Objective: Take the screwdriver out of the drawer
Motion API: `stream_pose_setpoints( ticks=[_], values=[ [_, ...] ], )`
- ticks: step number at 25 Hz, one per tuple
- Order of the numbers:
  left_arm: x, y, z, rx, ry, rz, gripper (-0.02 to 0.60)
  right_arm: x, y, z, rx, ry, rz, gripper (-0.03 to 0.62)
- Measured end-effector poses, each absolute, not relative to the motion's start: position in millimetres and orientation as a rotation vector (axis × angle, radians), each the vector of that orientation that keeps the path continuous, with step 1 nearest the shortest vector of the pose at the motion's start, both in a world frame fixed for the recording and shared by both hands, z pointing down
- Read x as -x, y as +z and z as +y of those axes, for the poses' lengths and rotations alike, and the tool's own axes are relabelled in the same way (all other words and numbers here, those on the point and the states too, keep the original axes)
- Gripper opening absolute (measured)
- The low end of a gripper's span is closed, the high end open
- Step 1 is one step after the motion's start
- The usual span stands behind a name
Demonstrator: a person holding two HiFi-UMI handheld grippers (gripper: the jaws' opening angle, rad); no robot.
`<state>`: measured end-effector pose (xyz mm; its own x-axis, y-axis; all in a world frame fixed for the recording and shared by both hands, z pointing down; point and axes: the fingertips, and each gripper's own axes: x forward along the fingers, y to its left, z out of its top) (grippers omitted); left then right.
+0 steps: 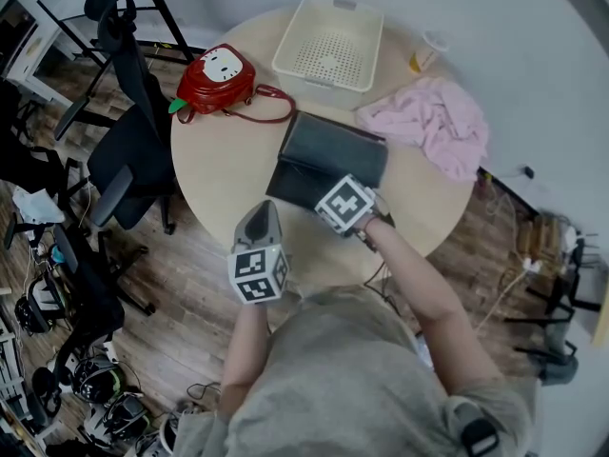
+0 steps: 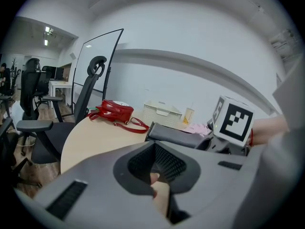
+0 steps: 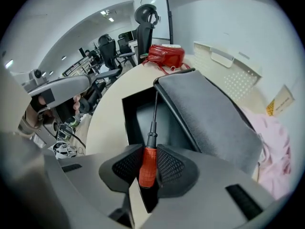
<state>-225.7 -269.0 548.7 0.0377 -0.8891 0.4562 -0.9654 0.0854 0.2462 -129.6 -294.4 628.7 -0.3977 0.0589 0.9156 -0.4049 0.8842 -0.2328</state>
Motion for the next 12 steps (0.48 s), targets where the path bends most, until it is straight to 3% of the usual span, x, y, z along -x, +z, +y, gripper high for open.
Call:
stream_pose_setpoints(
  ticks=[12],
  values=[
    [206,538,-238,-1.900,0.215,-1.841,0.000,105,584,-291,-0.546,0.481,-2.066,0.091]
  ],
)
